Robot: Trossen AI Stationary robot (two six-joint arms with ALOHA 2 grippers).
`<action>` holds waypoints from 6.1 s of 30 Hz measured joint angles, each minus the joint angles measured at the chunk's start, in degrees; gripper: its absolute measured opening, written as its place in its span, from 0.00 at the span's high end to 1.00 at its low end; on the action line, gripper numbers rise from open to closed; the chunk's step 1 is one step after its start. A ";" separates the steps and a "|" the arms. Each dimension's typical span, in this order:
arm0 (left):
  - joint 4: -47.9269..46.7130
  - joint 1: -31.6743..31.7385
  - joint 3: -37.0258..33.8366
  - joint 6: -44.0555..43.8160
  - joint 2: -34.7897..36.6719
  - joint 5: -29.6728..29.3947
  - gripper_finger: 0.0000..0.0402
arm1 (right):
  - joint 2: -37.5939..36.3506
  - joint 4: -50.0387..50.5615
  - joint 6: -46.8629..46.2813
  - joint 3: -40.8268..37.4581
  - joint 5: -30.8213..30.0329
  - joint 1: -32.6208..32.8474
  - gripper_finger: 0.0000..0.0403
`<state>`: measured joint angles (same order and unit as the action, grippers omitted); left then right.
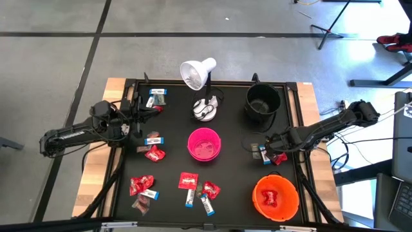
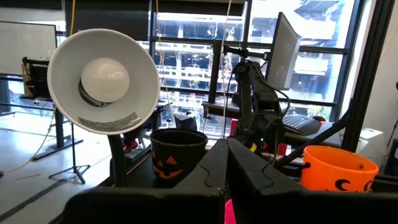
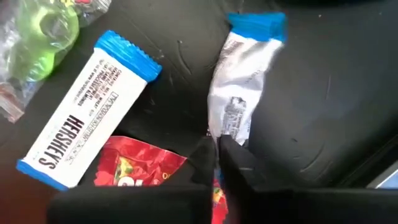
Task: Sort candy
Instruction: Put the white chocolate bar into the black bucket, then put the green candy into the pink bucket
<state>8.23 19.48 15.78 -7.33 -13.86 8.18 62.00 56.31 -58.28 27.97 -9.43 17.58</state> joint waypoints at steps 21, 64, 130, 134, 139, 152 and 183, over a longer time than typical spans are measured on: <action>-0.02 -0.02 -0.01 0.00 0.00 0.01 1.00 | 0.00 17.45 3.40 32.75 -19.46 0.09 1.00; -0.02 0.00 -0.01 0.00 0.01 0.01 1.00 | 0.02 14.47 14.51 36.33 2.62 -14.55 0.41; 0.00 -0.02 -0.01 0.00 0.01 0.01 1.00 | 13.34 -28.61 15.42 3.32 -5.59 1.53 0.94; 0.00 -0.02 0.00 0.00 0.01 0.01 1.00 | 13.25 -27.73 19.84 6.87 -5.61 1.53 0.97; 0.00 -0.02 -0.01 0.00 0.01 0.01 1.00 | 13.22 -22.56 23.98 13.75 -6.09 1.53 0.98; -0.01 -0.02 0.01 0.00 0.01 0.00 1.00 | 13.05 -35.39 46.79 32.26 -16.99 1.53 0.97; -0.02 0.00 0.00 0.00 0.00 -0.01 1.00 | 29.43 -59.48 57.24 32.30 -6.71 -5.24 0.82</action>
<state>8.21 19.49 15.78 -7.33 -13.86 8.16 91.43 -3.16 -1.04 60.27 -16.15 12.35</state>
